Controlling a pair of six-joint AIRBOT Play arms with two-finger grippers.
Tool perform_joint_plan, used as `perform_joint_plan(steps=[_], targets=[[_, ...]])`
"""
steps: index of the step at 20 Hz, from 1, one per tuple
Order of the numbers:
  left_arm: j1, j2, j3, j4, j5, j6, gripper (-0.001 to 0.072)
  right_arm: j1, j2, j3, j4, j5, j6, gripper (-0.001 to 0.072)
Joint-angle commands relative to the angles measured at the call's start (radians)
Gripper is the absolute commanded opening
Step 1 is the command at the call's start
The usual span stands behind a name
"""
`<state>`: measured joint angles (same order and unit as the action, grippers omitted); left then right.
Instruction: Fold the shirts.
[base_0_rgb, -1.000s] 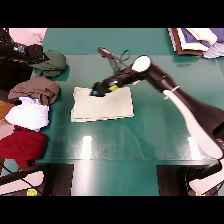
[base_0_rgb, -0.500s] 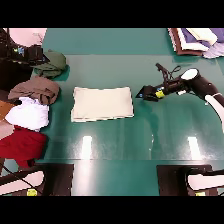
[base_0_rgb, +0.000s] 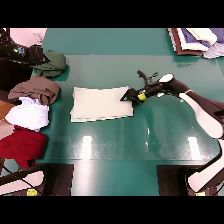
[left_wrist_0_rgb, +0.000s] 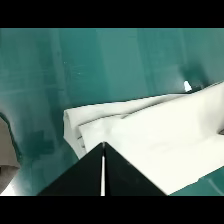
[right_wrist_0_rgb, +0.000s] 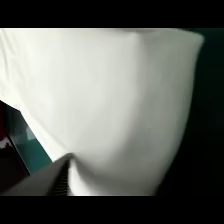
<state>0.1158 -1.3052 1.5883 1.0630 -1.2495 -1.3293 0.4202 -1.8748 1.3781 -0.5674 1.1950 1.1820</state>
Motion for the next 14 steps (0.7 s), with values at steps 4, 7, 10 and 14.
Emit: perform_joint_plan(steps=[4, 7, 10, 14], targets=[[0.000, 0.000, 0.000, 0.000, -0.009, 0.002, 0.0026, 0.080, -0.070, 0.141, 0.023, 0.040, -0.009, 0.0014], [0.000, 0.000, 0.000, -0.002, -0.046, 0.002, 0.0026, 0.037, -0.006, 0.119, 0.016, 0.037, 0.006, 0.0012], [-0.025, 0.001, 0.000, -0.002, -0.056, 0.002, 0.0026, -0.081, 0.132, 0.002, 0.014, 0.042, 0.005, 0.0012], [-0.137, 0.000, 0.000, -0.002, -0.032, 0.002, 0.0026, -0.349, 0.375, -0.207, -0.064, 0.026, 0.003, 0.0012]])
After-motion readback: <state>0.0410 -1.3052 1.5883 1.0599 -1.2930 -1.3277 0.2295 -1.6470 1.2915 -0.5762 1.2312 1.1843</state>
